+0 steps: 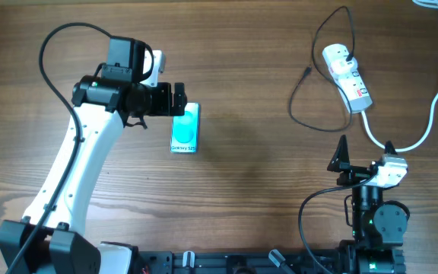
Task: Plug charger to phone and switch on socket
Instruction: 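Move the left gripper over the Galaxy S25 phone and lower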
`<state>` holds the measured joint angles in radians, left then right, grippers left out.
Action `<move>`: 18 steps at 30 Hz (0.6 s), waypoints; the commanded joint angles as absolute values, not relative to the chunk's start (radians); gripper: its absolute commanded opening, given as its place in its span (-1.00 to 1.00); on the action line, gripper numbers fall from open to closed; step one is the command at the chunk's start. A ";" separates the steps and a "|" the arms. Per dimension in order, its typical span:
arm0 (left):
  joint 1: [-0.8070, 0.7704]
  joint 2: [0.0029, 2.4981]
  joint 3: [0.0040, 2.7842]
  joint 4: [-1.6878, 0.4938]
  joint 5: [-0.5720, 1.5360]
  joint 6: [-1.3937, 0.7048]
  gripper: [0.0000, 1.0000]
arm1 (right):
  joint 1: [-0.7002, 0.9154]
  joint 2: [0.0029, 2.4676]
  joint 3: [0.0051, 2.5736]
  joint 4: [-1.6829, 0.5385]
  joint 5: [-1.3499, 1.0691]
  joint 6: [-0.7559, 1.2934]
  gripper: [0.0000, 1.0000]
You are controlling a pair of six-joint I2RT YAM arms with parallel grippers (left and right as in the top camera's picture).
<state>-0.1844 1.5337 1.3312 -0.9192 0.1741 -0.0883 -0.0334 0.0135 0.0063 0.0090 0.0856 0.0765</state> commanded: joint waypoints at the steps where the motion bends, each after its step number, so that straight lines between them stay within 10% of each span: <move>1: -0.193 1.576 1.346 -0.929 0.172 -0.099 1.00 | -0.029 0.004 0.005 0.014 0.070 0.063 1.00; 18: -0.310 1.893 1.346 -0.876 0.016 -0.170 1.00 | -0.029 0.004 0.005 0.014 0.070 0.063 1.00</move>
<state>-0.3122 1.8530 1.3312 -0.8856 0.0414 -0.1387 -0.0334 0.0135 0.0063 0.0090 0.0856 0.0765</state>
